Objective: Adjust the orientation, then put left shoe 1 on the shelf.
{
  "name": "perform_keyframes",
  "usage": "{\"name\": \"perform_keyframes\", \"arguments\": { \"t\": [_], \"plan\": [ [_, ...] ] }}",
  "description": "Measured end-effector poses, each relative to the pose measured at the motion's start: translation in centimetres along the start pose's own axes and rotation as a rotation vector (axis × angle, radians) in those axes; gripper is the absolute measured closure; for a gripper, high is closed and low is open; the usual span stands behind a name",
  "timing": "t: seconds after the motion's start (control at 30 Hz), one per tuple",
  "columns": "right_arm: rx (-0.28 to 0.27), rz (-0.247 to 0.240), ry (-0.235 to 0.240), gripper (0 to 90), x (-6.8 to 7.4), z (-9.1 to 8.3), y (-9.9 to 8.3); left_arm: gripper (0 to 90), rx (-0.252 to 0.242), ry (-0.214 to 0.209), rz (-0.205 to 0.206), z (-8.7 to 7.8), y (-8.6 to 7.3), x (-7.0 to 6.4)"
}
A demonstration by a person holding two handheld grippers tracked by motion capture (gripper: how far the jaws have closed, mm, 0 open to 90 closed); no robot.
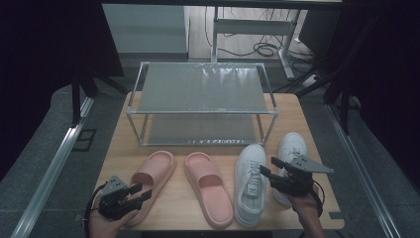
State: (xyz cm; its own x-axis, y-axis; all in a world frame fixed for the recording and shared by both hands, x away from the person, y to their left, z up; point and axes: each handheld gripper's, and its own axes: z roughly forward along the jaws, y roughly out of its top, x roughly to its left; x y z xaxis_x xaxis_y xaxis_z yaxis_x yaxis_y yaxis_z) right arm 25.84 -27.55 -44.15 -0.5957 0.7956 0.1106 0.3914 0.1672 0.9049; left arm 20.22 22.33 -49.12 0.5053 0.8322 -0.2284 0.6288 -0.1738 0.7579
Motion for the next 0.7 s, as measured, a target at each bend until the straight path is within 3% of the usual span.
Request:
{"name": "perform_keyframes", "arguments": {
  "t": [0.5, 0.7],
  "plan": [
    [0.002, -0.012, 0.004, 43.5, 0.2, 0.1, 0.0, 51.6, 0.038, 0.029, -0.009, 3.2, 1.1, -0.1],
    [-0.003, -0.012, 0.005, 43.4, 0.2, 0.0, 0.1, 57.8, 0.048, 0.049, -0.007, 4.4, 1.3, -0.3]
  ]
}}
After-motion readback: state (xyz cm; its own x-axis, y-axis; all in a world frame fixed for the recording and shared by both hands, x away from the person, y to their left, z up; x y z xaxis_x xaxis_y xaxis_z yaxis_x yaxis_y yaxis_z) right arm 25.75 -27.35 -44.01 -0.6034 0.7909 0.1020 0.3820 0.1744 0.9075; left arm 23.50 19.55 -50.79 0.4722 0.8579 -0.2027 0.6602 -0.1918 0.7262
